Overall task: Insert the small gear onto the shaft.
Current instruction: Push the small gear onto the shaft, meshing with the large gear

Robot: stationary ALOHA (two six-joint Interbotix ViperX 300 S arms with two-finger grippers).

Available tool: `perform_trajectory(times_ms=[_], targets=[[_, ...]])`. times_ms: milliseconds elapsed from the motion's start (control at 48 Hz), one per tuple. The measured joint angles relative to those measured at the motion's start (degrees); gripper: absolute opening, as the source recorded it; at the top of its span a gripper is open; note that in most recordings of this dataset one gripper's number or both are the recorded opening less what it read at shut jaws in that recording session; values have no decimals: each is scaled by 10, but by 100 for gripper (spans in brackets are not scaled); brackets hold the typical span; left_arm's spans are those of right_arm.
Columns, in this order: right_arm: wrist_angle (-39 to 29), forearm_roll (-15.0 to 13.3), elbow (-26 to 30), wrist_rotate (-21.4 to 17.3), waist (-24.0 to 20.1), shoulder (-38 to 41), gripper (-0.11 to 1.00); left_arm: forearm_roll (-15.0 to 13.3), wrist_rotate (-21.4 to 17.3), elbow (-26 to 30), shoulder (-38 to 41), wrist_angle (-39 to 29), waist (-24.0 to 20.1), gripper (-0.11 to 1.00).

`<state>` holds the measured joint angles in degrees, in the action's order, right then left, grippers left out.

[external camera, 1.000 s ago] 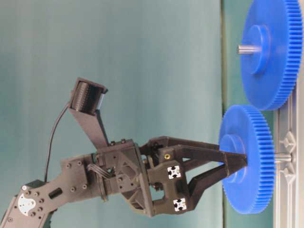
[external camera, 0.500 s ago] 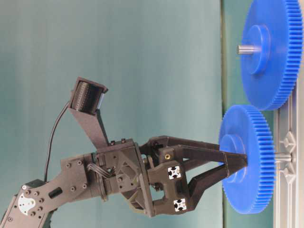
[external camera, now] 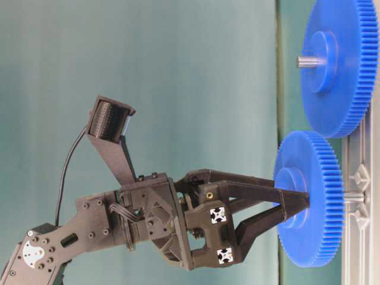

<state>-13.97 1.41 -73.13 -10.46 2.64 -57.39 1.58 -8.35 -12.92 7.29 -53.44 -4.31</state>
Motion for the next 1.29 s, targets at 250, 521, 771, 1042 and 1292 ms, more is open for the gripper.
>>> perform_trajectory(times_ms=[250,521,771,1042,1292], targets=[[0,0,-1,0,-1,0,-1,-1,2,0,0,0,0,69],[1,0,-1,0,0,0,-1,0,10,4,1,-6,0,77],[1,0,-1,0,0,0,-1,-1,10,5,6,-18,2,85],[1,-1,-1,0,-1,0,-1,-1,10,9,6,-18,2,85],[1,0,0,-1,0,0,-1,-1,11,26,-6,-33,3,85]])
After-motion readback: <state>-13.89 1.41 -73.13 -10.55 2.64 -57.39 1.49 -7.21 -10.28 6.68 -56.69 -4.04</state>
